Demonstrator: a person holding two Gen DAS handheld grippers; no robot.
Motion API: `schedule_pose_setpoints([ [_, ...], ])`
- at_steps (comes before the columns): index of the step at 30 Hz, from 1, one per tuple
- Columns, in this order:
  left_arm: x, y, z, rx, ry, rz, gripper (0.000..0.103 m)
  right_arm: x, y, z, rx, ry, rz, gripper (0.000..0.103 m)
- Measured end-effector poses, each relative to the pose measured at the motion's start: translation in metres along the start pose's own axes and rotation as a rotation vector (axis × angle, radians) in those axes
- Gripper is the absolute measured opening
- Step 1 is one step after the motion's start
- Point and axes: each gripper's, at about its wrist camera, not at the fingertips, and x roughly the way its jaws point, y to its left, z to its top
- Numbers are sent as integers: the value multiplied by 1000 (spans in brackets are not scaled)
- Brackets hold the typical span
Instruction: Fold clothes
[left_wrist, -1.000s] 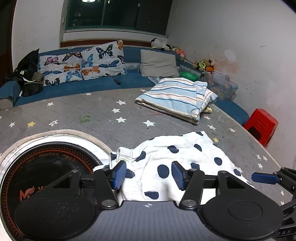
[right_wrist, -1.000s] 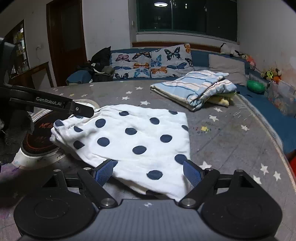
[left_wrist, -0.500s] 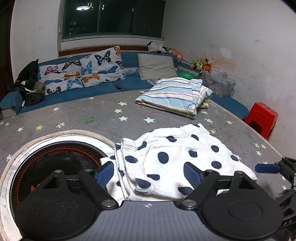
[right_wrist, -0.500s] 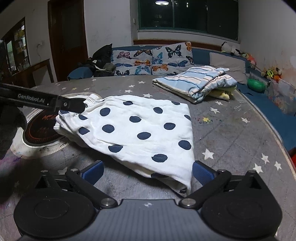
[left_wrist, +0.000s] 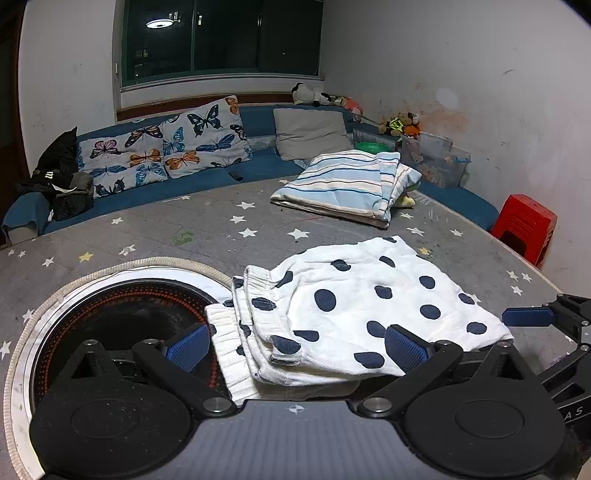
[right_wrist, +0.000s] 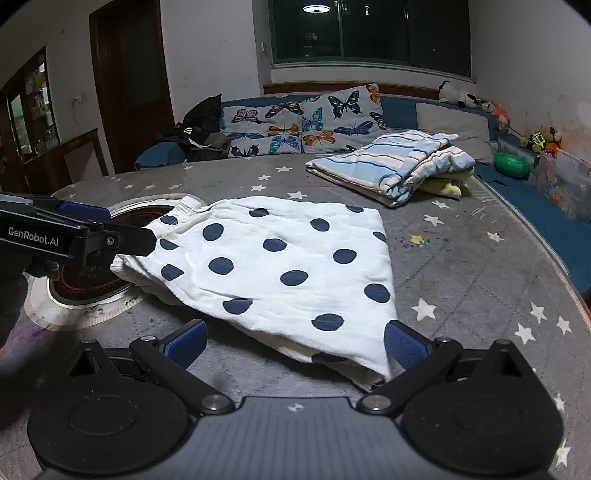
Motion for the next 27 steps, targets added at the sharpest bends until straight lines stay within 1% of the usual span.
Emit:
schedule_pose_setpoints([
  [7, -1, 0, -3, 3, 4, 3, 103, -1, 4, -2, -7, -3, -11, 103],
  [18, -6, 2, -15, 5, 23, 12, 103, -6, 3, -10, 51, -16, -28, 103],
  [27, -13, 2, -23, 15, 18, 17, 103, -12, 6, -16, 86, -32, -41, 103],
])
